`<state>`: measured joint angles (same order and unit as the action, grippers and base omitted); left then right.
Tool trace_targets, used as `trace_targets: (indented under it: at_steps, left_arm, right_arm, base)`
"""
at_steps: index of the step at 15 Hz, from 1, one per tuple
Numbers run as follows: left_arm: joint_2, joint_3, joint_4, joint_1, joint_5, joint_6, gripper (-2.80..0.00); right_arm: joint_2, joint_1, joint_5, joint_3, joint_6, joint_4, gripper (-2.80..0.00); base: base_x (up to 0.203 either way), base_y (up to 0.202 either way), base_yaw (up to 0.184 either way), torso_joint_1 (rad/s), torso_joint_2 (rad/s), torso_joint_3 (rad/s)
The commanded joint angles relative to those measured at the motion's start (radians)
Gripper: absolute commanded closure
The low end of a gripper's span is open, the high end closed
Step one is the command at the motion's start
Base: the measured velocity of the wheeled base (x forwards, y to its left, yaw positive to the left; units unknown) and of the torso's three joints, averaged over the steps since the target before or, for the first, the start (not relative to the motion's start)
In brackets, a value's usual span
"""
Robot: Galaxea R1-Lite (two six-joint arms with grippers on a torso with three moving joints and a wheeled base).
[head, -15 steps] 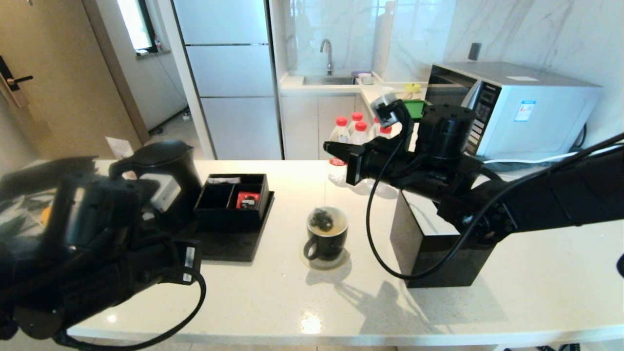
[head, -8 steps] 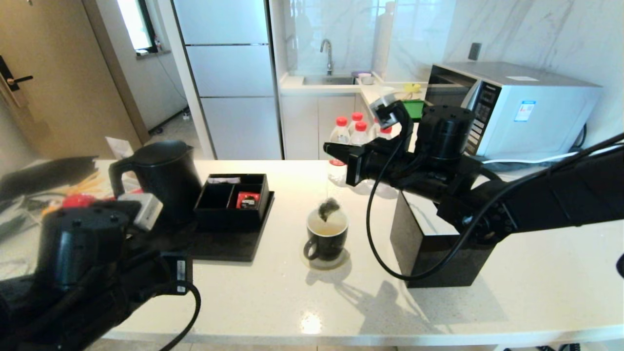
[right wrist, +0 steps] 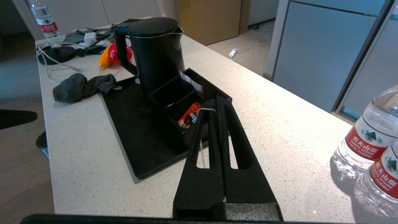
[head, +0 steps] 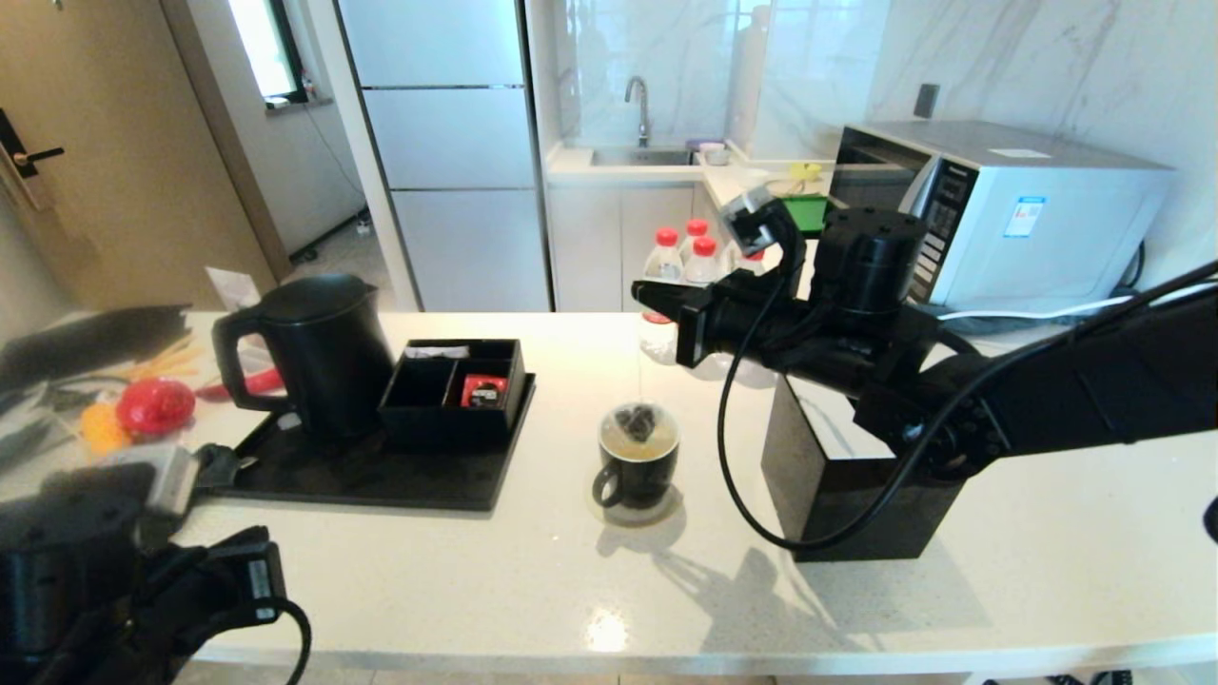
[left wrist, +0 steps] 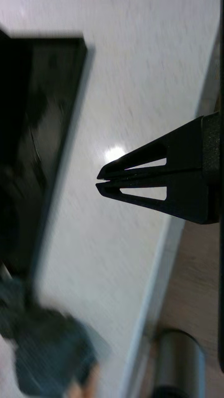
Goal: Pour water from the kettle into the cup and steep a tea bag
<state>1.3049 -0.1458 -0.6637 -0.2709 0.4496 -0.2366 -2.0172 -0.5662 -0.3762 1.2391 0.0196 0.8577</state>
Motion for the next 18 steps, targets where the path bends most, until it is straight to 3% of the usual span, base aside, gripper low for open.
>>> trace_targets:
  at_steps: [1,3,7,9,13,16,18]
  left_arm:
    - [-0.101,0.086,-0.005,0.087,0.003,-0.001,0.00]
    - [-0.197,0.134,0.014,0.182,0.003,0.001,0.00]
    - [-0.391,0.145,0.130,0.265,0.001,0.004,0.00]
    - [-0.485,0.146,0.193,0.274,-0.002,0.022,0.00]
    - [-0.757,0.146,0.349,0.258,-0.050,0.127,0.00]
    - [-0.969,0.127,0.541,0.253,-0.116,0.194,0.00]
    - [-1.029,0.116,0.602,0.250,-0.194,0.213,0.00]
  right_arm:
    - [0.002,0.000,-0.003,-0.003,0.000,0.009,0.00]
    - [0.003,-0.001,-0.003,-0.001,0.000,0.011,0.00]
    - [0.005,-0.007,-0.006,-0.003,0.000,0.012,0.00]
    - [0.005,-0.008,-0.007,-0.001,0.000,0.013,0.00]
    - [0.006,-0.008,-0.007,-0.003,0.000,0.015,0.00]
    - [0.008,-0.008,-0.007,-0.001,0.000,0.014,0.00]
    - [0.008,-0.008,-0.007,-0.001,0.000,0.014,0.00]
  base:
    - [0.000,0.000,0.000,0.000,0.00,0.000]
    - [0.000,0.000,0.000,0.000,0.00,0.000]
    - [0.000,0.000,0.000,0.000,0.00,0.000]
    - [0.000,0.000,0.000,0.000,0.00,0.000]
    - [0.000,0.000,0.000,0.000,0.00,0.000]
    - [0.000,0.000,0.000,0.000,0.00,0.000]
    - [0.000,0.000,0.000,0.000,0.00,0.000]
